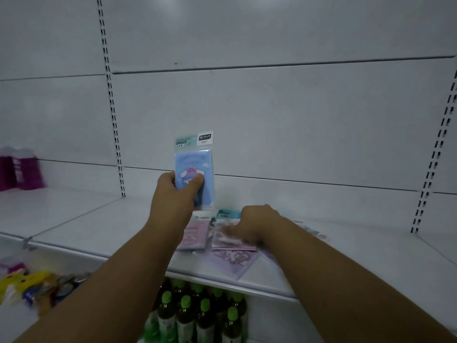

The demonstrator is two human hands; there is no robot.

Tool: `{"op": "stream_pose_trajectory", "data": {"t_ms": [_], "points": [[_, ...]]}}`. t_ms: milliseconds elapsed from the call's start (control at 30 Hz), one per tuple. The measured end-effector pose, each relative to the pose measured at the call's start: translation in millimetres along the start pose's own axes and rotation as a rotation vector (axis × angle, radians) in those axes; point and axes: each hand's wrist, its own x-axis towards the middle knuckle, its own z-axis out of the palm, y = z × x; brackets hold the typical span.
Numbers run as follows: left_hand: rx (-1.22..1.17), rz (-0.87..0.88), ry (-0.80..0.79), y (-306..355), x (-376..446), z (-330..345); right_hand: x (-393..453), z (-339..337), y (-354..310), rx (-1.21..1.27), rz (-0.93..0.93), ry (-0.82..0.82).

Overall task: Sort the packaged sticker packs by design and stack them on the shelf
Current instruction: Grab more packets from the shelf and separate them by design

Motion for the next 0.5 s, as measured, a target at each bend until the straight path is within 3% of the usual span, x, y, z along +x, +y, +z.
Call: {"op": "stream_pose_trajectory", "data": {"t_ms": [100, 267, 400, 500], "points": [[-0.008, -0.025, -0.062, -7, 9, -16, 5, 2, -18, -0.031, 0.071, -0.050], [-0.017, -0.046, -0.122, -13, 18, -31, 13, -14, -35, 0.144, 0.178, -0.072], [-0.066, -0.051, -0.143, -13, 20, -41, 14, -12, -41, 0.295, 0.243, 0.052], [-0.121, -0.086, -0.160, -12, 24, -42, 14, -12, -35, 0.489, 0.240, 0.262]]}}
